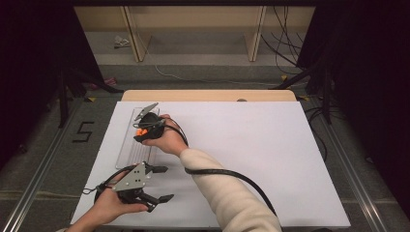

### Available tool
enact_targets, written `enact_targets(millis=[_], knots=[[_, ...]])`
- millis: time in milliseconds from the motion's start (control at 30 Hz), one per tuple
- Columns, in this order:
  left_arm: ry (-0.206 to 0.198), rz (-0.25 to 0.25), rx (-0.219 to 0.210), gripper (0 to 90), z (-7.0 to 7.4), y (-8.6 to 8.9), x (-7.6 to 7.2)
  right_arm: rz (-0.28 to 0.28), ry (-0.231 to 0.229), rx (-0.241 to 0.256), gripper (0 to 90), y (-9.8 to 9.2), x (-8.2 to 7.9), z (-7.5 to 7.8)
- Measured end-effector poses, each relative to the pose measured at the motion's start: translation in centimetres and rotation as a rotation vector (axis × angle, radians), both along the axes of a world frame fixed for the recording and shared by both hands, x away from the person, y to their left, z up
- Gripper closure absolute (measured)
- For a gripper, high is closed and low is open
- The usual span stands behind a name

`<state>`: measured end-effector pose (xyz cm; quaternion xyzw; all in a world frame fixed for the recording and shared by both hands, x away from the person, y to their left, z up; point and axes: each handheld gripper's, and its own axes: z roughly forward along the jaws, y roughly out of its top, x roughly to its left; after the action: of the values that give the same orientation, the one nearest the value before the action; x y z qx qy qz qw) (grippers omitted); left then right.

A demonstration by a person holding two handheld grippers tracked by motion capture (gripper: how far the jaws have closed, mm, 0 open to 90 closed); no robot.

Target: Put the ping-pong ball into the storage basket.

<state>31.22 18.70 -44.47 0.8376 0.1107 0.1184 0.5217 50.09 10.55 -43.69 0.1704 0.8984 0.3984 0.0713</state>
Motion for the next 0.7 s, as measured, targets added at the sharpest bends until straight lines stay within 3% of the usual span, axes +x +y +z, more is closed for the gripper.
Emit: enact_targets(millis=[367, 500, 700], knots=[[0.000, 0.000, 0.000, 16.7, 0.0, 0.0, 0.0, -0.001, -0.005, 0.026, 47.8, -0.1, 0.0, 0.5], [0.000, 0.001, 0.000, 16.7, 0.0, 0.0, 0.0, -0.001, -0.007, 0.043, 42.6, -0.2, 0.0, 0.7], [0.001, 0.001, -0.001, 16.7, 0.0, 0.0, 0.0, -0.020, -0.018, 0.088, 24.7, -0.6, -0.4, 1.6]])
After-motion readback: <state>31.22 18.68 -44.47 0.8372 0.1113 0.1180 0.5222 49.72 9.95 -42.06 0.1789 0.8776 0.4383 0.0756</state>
